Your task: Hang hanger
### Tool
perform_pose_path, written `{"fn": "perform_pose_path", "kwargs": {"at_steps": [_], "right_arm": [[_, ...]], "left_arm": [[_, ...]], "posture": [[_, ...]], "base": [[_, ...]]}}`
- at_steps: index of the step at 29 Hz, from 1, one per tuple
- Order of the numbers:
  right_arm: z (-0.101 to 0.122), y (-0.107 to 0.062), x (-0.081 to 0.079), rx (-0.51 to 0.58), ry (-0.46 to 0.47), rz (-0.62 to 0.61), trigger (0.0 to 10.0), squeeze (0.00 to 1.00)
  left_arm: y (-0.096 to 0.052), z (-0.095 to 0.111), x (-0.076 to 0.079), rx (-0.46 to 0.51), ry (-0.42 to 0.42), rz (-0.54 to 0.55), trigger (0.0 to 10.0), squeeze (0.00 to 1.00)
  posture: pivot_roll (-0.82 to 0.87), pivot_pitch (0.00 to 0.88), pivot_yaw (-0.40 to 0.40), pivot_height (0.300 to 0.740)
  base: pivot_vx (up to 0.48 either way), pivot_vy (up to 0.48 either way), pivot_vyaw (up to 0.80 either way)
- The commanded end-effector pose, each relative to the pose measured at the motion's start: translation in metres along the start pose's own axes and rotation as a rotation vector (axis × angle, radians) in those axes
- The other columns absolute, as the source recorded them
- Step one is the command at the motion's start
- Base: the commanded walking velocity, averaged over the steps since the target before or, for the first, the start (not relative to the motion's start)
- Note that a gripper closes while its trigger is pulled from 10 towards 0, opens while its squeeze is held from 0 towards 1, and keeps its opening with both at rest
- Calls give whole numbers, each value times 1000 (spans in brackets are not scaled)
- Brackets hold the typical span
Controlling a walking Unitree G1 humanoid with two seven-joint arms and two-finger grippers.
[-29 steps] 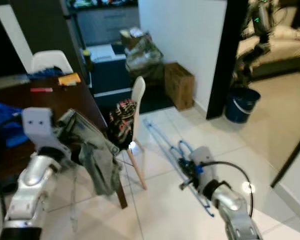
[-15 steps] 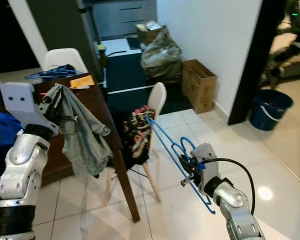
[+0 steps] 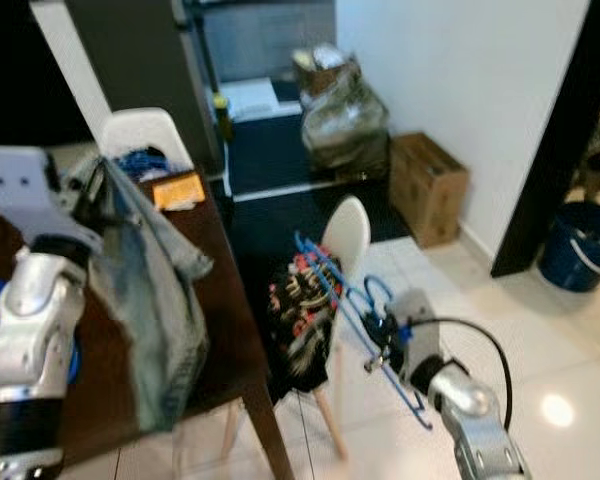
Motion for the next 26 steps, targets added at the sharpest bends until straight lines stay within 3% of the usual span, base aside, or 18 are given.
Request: {"fn": "perform_pose_path", "kwargs": {"at_steps": [1, 4, 6, 7, 9, 16, 17, 21, 22, 26], "right_arm": [[-2, -1, -1, -7, 10, 5, 10000, 0], [-2, -1, -1, -7, 11, 3, 10000, 0], [-1, -1, 0, -7, 13, 0, 10000, 0], [-1, -1, 0, -7, 13, 0, 10000, 0], [-1, -2, 0, -8, 15, -1, 10000, 0], [-1, -1, 1, -12, 14, 3, 10000, 0], [-1, -1, 2, -13, 14, 3, 10000, 0], [-1, -1, 2, -13, 14, 3, 10000, 0], [-1, -1, 2, -13, 14, 2, 10000, 0], [-1, -1, 2, -14, 14, 3, 10000, 0]], "left_arm": [[-6, -20, 0, -108, 29, 17, 10000, 0], [-14, -35, 2, -185, 44, 22, 10000, 0], [-48, -76, 10, -409, 35, 38, 10000, 0], [-48, -76, 10, -409, 35, 38, 10000, 0], [-80, -101, 24, -570, 5, 19, 10000, 0], [-108, -115, 43, -699, -15, -54, 10000, 0], [-119, -121, 44, -760, 4, -75, 10000, 0], [-122, -122, 42, -771, 13, -73, 10000, 0], [-122, -121, 38, -773, 27, -61, 10000, 1000], [-119, -117, 28, -779, 112, -90, 10000, 1000]], "posture": [[-72, 0, 72, 740], [-70, 0, 74, 740], [-70, 0, 75, 740], [-70, 0, 75, 740], [-61, 0, 71, 740], [-56, 0, 70, 740], [-53, 0, 69, 740], [-53, 0, 69, 740], [-53, 0, 72, 740], [-51, 0, 74, 740]], "base": [[0, 0, 0], [0, 0, 0], [0, 0, 0], [0, 0, 0], [0, 0, 0], [0, 0, 0], [0, 0, 0], [0, 0, 0], [0, 0, 0], [0, 0, 0]]}}
Point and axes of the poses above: a point about 5 cm out from each wrist's last joint towards the gripper, its own y axis pointing out of the wrist towards the gripper, its own z axis along the axis of the wrist's last joint, x = y × z, the point moved 1 cm from there along y, pointing out of the wrist towards the gripper, and after that the axes turned 8 degrees about y, right-handed, at the moved point
